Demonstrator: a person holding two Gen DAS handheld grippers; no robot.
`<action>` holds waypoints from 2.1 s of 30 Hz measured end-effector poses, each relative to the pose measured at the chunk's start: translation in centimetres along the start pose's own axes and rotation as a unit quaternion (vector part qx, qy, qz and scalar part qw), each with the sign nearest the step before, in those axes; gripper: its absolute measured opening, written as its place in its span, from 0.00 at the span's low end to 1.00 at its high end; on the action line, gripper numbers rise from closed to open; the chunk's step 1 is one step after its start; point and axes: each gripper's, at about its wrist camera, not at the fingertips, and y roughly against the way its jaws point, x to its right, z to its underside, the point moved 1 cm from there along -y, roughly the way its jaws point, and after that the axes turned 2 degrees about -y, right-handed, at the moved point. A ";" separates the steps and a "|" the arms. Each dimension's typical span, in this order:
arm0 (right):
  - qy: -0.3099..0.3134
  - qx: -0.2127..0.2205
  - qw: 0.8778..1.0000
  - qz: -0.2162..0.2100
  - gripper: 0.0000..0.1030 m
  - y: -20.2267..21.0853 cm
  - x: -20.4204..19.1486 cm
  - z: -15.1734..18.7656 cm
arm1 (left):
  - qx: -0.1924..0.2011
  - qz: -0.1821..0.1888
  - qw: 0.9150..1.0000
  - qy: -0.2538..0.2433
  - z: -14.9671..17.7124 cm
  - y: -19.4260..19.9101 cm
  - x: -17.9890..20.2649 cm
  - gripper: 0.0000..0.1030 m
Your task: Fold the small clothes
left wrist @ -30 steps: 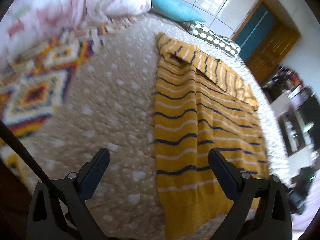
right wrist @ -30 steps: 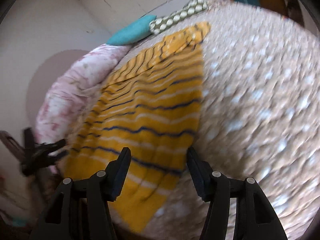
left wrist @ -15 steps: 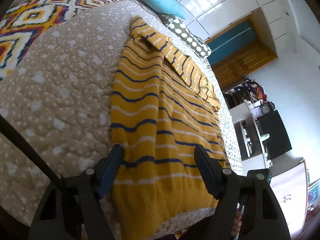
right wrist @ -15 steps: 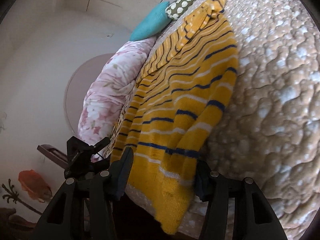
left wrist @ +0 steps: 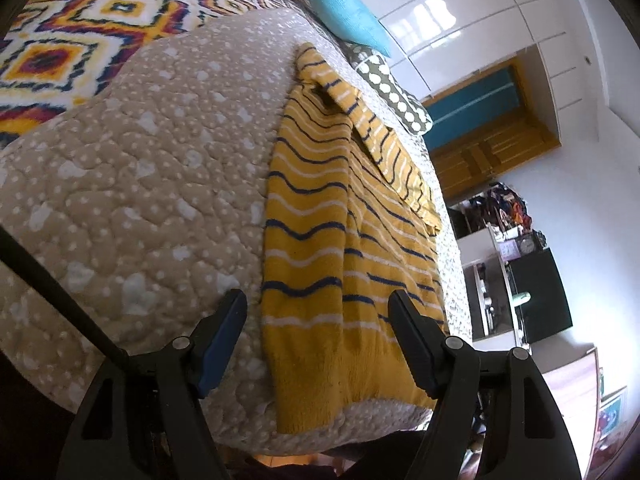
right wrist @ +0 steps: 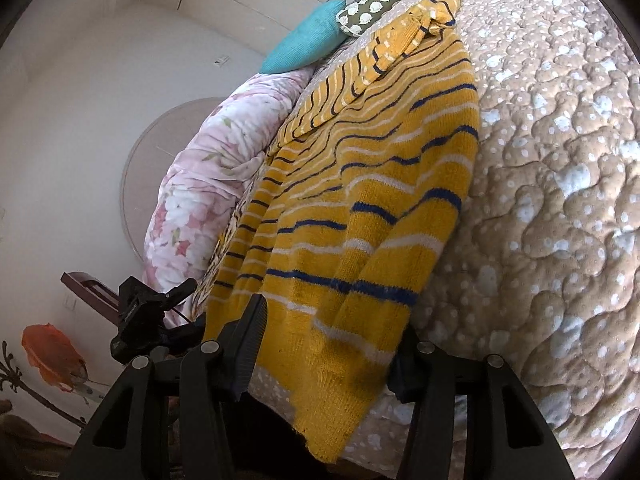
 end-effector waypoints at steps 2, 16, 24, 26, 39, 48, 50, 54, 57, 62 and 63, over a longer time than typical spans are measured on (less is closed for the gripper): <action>-0.001 0.001 1.000 0.001 0.55 0.0 0.0 0.0 | -0.008 -0.008 1.000 0.004 -0.1 -0.4 0.1 0.70; -0.002 0.004 1.000 -0.004 0.55 0.5 0.1 0.1 | -0.046 0.062 0.997 0.005 1.4 -2.2 1.3 0.65; 0.010 -0.006 1.000 0.016 0.41 0.0 -0.6 0.8 | -0.045 0.032 0.998 0.001 1.7 -3.3 2.3 0.34; 0.011 -0.017 0.999 0.037 0.18 -0.8 -0.8 0.8 | -0.045 -0.035 0.998 -0.019 1.0 -3.6 3.3 0.11; 0.102 -0.026 0.994 0.028 0.07 6.2 -5.5 3.1 | 0.006 -0.068 0.991 -0.117 4.4 4.1 8.5 0.09; 0.144 -0.002 0.989 0.042 0.07 5.3 -7.9 -0.3 | 0.038 -0.088 0.984 -0.153 0.9 3.2 10.8 0.09; 0.160 0.028 0.986 0.043 0.07 4.8 -10.0 -3.7 | 0.065 -0.092 0.980 -0.167 -2.8 1.9 13.0 0.09; 0.169 0.078 0.980 0.063 0.07 1.9 -12.6 -11.9 | 0.067 -0.098 0.981 -0.154 -9.7 -3.1 15.9 0.09; 0.163 0.086 0.978 0.101 0.07 -1.3 -12.1 -17.0 | 0.056 -0.129 0.978 -0.153 -14.5 -8.2 17.2 0.09; 0.137 0.069 0.973 0.170 0.07 -7.0 -8.7 -23.1 | 0.007 -0.199 0.970 -0.137 -19.8 -16.3 16.1 0.10; 0.127 0.061 0.973 0.185 0.07 -8.3 -7.4 -24.3 | -0.003 -0.195 0.973 -0.125 -20.4 -17.2 15.7 0.11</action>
